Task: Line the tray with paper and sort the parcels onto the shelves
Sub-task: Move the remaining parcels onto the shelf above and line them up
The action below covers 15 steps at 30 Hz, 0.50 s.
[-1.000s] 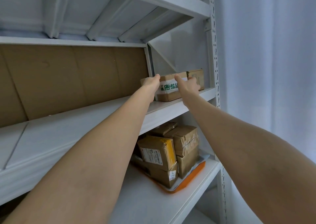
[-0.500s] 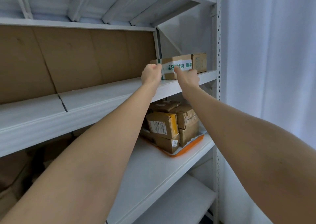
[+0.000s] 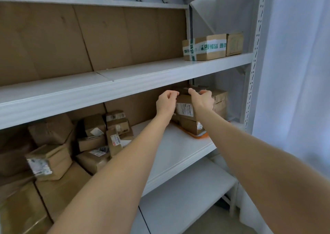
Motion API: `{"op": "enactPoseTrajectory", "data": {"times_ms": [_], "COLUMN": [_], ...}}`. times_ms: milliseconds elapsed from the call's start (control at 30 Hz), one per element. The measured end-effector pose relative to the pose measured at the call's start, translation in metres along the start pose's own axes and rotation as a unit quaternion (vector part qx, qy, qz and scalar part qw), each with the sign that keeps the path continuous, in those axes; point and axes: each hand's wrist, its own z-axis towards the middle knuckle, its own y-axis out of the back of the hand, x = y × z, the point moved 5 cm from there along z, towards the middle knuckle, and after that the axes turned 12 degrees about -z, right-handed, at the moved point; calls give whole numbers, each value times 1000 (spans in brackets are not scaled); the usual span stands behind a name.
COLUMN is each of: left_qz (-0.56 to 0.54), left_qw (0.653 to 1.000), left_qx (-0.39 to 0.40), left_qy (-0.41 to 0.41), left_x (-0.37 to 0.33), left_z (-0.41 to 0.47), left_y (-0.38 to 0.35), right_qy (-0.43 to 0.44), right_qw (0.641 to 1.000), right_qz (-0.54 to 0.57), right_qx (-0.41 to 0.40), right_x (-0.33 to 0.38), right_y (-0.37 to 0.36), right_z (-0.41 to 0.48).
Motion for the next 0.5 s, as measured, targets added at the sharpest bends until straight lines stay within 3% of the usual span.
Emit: {"op": "enactPoseTrajectory", "data": {"times_ms": [167, 500], "left_qz": [53, 107], "left_qw": [996, 989], "left_qx": [-13, -23], "left_qy": [68, 103], "left_x": [47, 96], "left_z": [-12, -12], "left_y": [40, 132], "right_qy": [-24, -40], "right_qw": [999, 995], "right_qz": [-23, -45], "right_qx": [34, 83], "right_x": [-26, -41], "right_y": [-37, -133], "right_z": [-21, -61]}}
